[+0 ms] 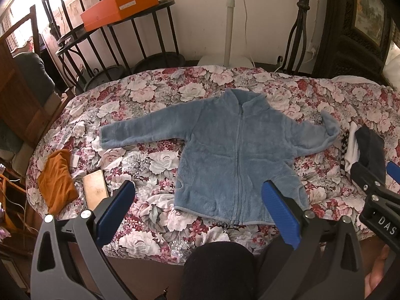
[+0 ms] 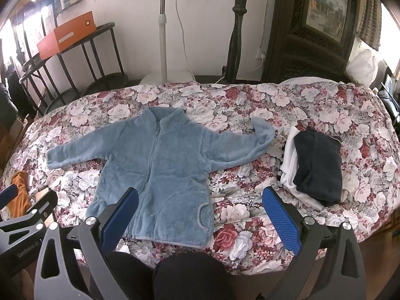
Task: Fold small clothes
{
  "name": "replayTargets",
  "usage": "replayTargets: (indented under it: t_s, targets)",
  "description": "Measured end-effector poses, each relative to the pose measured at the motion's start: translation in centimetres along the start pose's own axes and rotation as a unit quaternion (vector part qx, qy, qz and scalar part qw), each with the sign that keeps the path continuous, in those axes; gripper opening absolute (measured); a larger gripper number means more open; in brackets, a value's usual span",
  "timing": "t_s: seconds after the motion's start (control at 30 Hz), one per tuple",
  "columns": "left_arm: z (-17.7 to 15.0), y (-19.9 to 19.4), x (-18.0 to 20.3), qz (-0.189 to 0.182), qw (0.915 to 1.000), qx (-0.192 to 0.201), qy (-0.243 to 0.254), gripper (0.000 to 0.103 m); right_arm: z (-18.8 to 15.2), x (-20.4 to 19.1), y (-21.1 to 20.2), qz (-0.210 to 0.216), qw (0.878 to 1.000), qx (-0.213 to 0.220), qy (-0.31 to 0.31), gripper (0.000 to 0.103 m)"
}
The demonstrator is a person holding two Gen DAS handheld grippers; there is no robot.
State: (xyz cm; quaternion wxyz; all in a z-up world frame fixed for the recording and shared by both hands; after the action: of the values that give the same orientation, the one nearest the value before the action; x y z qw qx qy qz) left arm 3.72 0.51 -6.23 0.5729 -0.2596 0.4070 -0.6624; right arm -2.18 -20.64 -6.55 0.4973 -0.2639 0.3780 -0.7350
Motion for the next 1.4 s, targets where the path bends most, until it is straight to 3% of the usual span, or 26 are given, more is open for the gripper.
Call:
replayTargets:
  t_s: [0.23,0.4,0.47,0.53,0.6,0.7,0.73,0.77,0.9,1.07,1.27,1.33,1.4]
  targets:
    - [-2.3,1.2,-0.1,0.000,0.9999,-0.010,0.000,0.099,-0.3,-0.1,1.2,-0.001,1.000,-0.013,0.003,0.099]
    - [-1.9,3.0,0.2,-0.001,0.9996,-0.028,0.000,0.099,-0.5,0.2,2.9,0.002,1.000,-0.024,0.007,0.099]
    - [-1.5,3.9,0.3,-0.002,0.9993,-0.039,-0.001,0.099,-1.1,0.8,5.1,0.024,0.999,-0.037,0.027,0.099]
    - [-1.6,4.9,0.3,-0.002,0.9989,-0.048,-0.002,0.099,-1.2,0.9,6.2,0.059,0.997,-0.036,0.045,0.099]
    - [-1.6,6.2,0.1,-0.002,0.9983,-0.057,-0.005,0.099,-1.2,1.4,7.4,0.123,0.989,-0.026,0.073,0.099]
    - [-1.6,8.9,-0.5,0.005,0.9972,-0.073,-0.015,0.099,-1.2,3.0,9.8,0.248,0.958,-0.008,0.142,0.099]
    - [-1.8,9.8,-0.9,0.008,0.9966,-0.079,-0.020,0.099,-1.2,4.1,11.3,0.265,0.950,-0.012,0.167,0.099]
    - [-1.8,10.8,-1.4,0.011,0.9960,-0.085,-0.026,0.099,-1.3,5.3,13.0,0.259,0.949,-0.020,0.182,0.100]
    - [-2.3,15.4,-4.3,0.031,0.9908,-0.114,-0.066,0.099,-1.2,10.8,19.5,0.175,0.963,-0.024,0.205,0.098]
    - [-3.2,21.0,-7.8,0.054,0.9799,-0.156,-0.113,0.099,0.7,16.0,26.0,0.128,0.960,-0.022,0.246,0.093]
    - [-4.6,25.2,-8.2,0.071,0.9712,-0.193,-0.120,0.099,6.7,17.9,32.8,0.035,0.978,-0.020,0.205,0.091]
    - [-5.1,26.0,-7.7,0.075,0.9698,-0.203,-0.113,0.099,8.6,18.5,35.1,-0.025,0.983,-0.032,0.181,0.091]
    - [-5.5,26.8,-7.3,0.075,0.9682,-0.212,-0.108,0.099,9.3,19.8,37.5,-0.080,0.979,-0.062,0.174,0.090]
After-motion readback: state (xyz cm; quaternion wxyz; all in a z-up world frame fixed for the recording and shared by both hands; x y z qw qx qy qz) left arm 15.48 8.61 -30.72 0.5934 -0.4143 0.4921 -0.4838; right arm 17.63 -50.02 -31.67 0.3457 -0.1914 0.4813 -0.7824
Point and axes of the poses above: each gripper's, at about its wrist camera, not at the fingertips, and y roughly the way its jaws point, x to its right, z to its top, the point moved 7 cm from there along y, roughly the way its jaws point, and after that the axes turned 1 degree about y, right-handed, at the moved point
